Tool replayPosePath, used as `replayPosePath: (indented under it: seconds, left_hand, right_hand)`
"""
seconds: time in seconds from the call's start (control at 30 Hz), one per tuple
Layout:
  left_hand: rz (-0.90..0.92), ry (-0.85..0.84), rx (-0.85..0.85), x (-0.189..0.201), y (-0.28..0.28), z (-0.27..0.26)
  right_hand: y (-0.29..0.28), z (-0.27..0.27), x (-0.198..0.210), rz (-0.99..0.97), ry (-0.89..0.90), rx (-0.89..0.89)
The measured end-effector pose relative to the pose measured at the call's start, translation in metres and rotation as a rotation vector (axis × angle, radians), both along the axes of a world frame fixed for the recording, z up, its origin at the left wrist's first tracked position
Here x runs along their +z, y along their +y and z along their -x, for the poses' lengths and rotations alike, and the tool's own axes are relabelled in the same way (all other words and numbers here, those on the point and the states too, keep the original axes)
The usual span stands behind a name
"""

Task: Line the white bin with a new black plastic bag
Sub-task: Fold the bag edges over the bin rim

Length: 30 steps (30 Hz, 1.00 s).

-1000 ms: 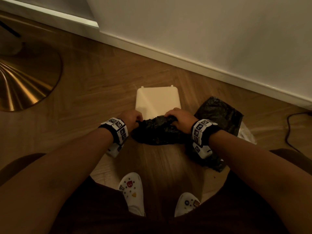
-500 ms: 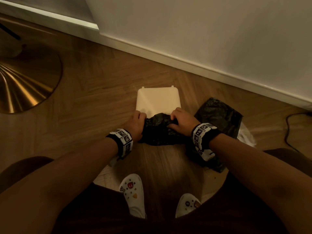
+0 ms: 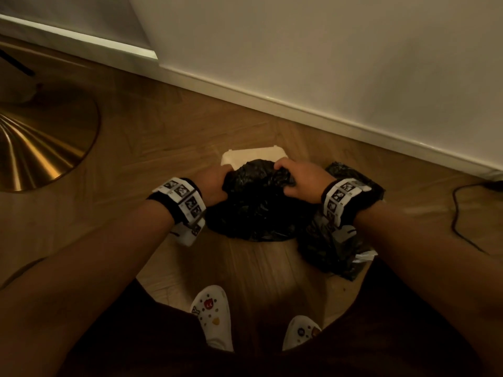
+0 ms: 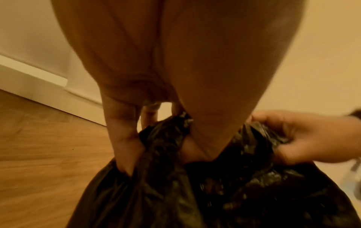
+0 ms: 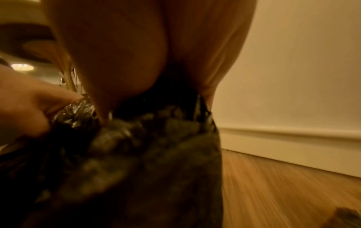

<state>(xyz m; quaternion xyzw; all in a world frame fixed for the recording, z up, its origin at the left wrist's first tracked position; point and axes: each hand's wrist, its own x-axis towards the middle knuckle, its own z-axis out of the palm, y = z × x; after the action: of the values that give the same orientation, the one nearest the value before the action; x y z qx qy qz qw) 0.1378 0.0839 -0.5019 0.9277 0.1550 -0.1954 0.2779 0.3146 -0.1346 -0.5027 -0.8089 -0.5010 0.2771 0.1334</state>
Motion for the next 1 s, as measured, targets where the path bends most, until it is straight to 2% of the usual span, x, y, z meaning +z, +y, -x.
replayPosePath:
  seconds: [0.2, 0.33, 0.4, 0.47, 0.57, 0.7, 0.9, 1.0]
  left_hand:
    - [0.032, 0.004, 0.092, 0.044, 0.017, 0.0]
    - [0.032, 0.097, 0.0, 0.061, 0.007, -0.006]
    - [-0.13, 0.131, -0.125, 0.061, 0.0, -0.014]
    - [-0.233, 0.087, -0.215, 0.055, -0.011, -0.023]
    - [-0.24, -0.02, -0.282, 0.046, -0.033, -0.037]
    - [-0.182, -0.038, -0.299, 0.029, -0.041, -0.046]
    - [-0.05, -0.016, -0.247, 0.022, -0.037, -0.046]
    - [-0.015, 0.023, -0.204, 0.023, -0.036, -0.049]
  right_hand:
    - [0.008, -0.015, 0.021, -0.03, 0.122, -0.015]
    - [0.007, -0.013, 0.023, -0.02, 0.17, -0.004]
    - [0.009, -0.014, 0.024, -0.011, 0.195, 0.007]
    - [0.01, -0.016, 0.027, -0.006, 0.213, 0.005]
    - [0.011, -0.014, 0.031, -0.011, 0.239, 0.025]
    - [0.005, -0.016, 0.028, -0.027, 0.338, 0.02]
    - [-0.021, -0.029, 0.021, -0.028, 0.762, -0.246]
    - [-0.022, -0.028, 0.019, -0.092, 0.813, -0.377]
